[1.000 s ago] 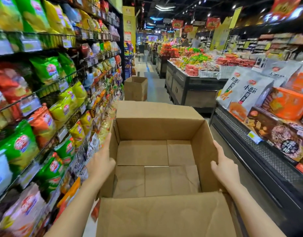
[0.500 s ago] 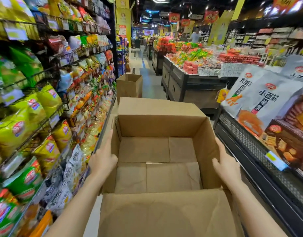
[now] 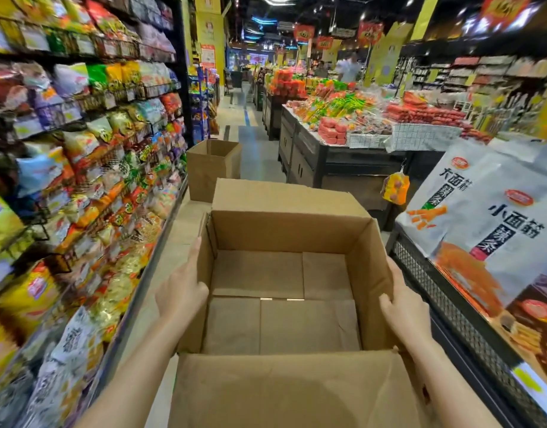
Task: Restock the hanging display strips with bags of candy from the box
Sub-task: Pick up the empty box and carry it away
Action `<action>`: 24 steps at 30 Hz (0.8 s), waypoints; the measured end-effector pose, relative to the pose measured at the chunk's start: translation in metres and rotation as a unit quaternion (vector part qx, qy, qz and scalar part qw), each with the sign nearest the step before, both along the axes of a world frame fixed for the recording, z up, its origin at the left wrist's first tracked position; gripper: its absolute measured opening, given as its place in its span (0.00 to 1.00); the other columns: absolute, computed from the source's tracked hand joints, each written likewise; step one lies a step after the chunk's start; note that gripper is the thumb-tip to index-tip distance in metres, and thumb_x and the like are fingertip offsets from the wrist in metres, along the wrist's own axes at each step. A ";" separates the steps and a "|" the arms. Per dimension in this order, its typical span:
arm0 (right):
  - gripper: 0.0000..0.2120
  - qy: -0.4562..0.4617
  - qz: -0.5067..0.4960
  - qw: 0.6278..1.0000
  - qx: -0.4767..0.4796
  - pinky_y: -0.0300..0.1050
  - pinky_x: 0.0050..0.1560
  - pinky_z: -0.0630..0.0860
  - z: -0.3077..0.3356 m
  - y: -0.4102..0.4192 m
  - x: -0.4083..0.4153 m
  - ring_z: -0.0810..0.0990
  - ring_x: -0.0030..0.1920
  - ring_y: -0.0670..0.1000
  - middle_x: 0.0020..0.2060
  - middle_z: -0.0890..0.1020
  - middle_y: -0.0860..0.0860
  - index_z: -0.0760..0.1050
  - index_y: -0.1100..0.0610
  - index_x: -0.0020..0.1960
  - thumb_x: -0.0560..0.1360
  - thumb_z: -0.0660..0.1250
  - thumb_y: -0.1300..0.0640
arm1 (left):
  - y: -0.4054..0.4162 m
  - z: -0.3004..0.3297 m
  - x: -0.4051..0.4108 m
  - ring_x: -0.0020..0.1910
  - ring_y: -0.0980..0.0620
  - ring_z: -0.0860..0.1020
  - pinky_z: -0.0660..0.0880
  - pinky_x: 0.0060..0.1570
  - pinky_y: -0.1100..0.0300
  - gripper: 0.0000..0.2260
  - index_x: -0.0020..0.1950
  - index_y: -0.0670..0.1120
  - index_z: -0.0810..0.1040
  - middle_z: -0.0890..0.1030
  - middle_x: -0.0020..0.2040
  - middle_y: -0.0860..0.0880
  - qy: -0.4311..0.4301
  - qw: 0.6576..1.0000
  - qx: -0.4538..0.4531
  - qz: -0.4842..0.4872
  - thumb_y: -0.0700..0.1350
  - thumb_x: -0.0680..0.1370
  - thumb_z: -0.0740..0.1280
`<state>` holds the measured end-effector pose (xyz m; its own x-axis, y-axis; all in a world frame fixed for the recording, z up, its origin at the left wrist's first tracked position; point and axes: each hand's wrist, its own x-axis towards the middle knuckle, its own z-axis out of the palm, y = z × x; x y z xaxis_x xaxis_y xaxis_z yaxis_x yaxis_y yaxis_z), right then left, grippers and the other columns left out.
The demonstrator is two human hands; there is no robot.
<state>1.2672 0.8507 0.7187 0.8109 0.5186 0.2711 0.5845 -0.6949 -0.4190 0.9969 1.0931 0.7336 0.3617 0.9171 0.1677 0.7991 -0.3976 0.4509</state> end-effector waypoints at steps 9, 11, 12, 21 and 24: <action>0.37 0.011 -0.020 0.999 -0.025 0.52 0.43 0.75 -0.017 0.088 0.095 0.79 0.40 0.61 0.37 0.80 0.57 0.45 0.43 0.76 0.74 0.59 0.61 | 0.100 -0.015 0.107 0.42 0.39 0.78 0.75 0.38 0.52 0.38 0.75 0.62 0.42 0.79 0.45 0.39 -0.017 0.999 -0.014 -0.031 0.39 0.74 0.60; 0.36 0.010 -0.029 0.999 -0.015 0.51 0.41 0.75 -0.015 0.114 0.120 0.79 0.38 0.60 0.37 0.80 0.57 0.45 0.44 0.76 0.75 0.59 0.61 | 0.130 -0.012 0.136 0.42 0.39 0.79 0.76 0.39 0.50 0.38 0.75 0.62 0.43 0.79 0.44 0.38 -0.027 0.999 -0.008 -0.046 0.39 0.74 0.60; 0.36 0.009 -0.034 0.999 -0.014 0.51 0.40 0.75 -0.014 0.127 0.134 0.79 0.38 0.59 0.37 0.80 0.57 0.45 0.44 0.76 0.75 0.59 0.61 | 0.145 -0.009 0.152 0.42 0.39 0.79 0.76 0.38 0.51 0.38 0.75 0.62 0.43 0.79 0.44 0.39 -0.025 0.998 -0.001 -0.051 0.39 0.74 0.60; 0.36 0.009 -0.069 0.997 -0.021 0.53 0.38 0.77 -0.009 0.229 0.244 0.78 0.34 0.56 0.34 0.78 0.54 0.41 0.44 0.76 0.76 0.58 0.60 | 0.262 0.010 0.282 0.50 0.40 0.78 0.69 0.40 0.56 0.37 0.75 0.62 0.42 0.79 0.53 0.42 0.011 0.997 0.020 -0.069 0.40 0.76 0.60; 0.36 0.019 -0.076 0.997 -0.022 0.53 0.33 0.78 -0.015 0.249 0.273 0.77 0.31 0.54 0.33 0.78 0.54 0.40 0.43 0.75 0.76 0.57 0.60 | 0.288 0.006 0.318 0.49 0.40 0.78 0.68 0.40 0.56 0.37 0.75 0.62 0.43 0.80 0.52 0.42 0.007 0.997 0.011 -0.082 0.40 0.75 0.61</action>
<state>1.5406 1.0992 0.7035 0.8900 0.4003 0.2184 0.4559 -0.7922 -0.4057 1.3146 1.3807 0.7398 0.5095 0.8411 0.1814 0.7283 -0.5338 0.4297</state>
